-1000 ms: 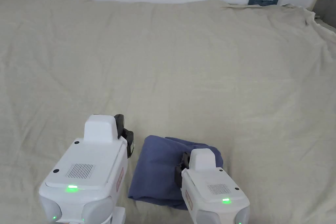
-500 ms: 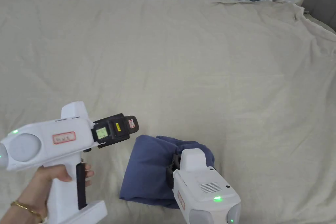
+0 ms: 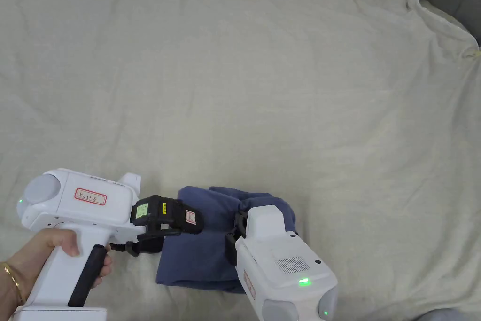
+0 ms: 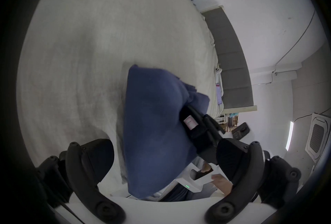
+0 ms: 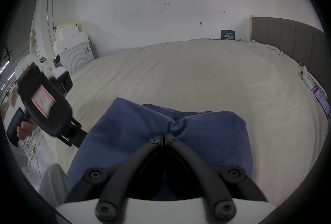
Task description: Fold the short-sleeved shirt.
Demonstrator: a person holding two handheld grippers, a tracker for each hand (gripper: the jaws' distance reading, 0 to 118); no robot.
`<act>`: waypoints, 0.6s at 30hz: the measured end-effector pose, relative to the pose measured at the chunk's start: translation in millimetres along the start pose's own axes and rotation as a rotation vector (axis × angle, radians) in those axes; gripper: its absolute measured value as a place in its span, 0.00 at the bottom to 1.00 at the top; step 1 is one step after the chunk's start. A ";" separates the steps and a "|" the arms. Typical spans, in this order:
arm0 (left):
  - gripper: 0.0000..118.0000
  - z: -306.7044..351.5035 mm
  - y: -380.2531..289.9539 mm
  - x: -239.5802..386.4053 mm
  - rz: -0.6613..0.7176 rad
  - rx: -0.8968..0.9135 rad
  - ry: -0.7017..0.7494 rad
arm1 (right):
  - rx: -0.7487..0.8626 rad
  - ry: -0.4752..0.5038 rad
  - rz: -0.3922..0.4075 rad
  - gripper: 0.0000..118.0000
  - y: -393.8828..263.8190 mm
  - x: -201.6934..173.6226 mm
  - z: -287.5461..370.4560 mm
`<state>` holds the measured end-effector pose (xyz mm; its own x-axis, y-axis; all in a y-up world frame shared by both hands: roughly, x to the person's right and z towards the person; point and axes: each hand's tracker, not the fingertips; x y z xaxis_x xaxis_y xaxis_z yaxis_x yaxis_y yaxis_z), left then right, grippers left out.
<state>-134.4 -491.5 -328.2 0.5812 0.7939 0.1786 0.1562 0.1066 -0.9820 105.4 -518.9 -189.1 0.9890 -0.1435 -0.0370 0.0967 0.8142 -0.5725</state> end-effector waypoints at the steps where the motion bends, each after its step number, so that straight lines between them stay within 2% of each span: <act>1: 0.89 -3.2 0.5 -3.1 0.012 -0.037 0.017 | -0.001 0.001 -0.001 0.00 0.0 0.1 -0.3; 2: 0.86 -4.2 1.8 -3.4 0.007 -0.032 -0.018 | -0.002 0.001 -0.002 0.00 0.0 0.2 -0.4; 4: 0.72 -3.7 3.4 -5.7 -0.006 -0.035 -0.112 | -0.003 0.002 -0.003 0.00 0.3 0.4 -0.2; 5: 0.67 -6.6 4.2 -7.2 -0.005 -0.039 -0.083 | -0.004 0.002 -0.005 0.00 1.0 0.6 0.1; 8: 0.27 -13.3 2.0 -12.5 -0.031 -0.028 -0.065 | -0.008 0.002 -0.010 0.00 1.4 0.7 0.2; 9: 0.22 -15.8 2.0 -14.0 -0.018 -0.019 -0.057 | -0.007 0.001 -0.011 0.00 1.5 0.9 0.0; 13: 0.19 -21.0 -4.0 -11.8 0.011 0.014 -0.043 | -0.014 -0.001 -0.007 0.00 2.7 0.5 -1.1; 18: 0.16 -19.2 -7.2 16.2 0.044 0.036 0.120 | -0.045 0.020 -0.026 0.00 13.4 3.6 0.5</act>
<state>-110.8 -490.9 -317.1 0.6789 0.7209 0.1395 0.1012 0.0964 -0.9902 110.3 -508.3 -196.6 0.9838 -0.1755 -0.0379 0.1164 0.7843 -0.6093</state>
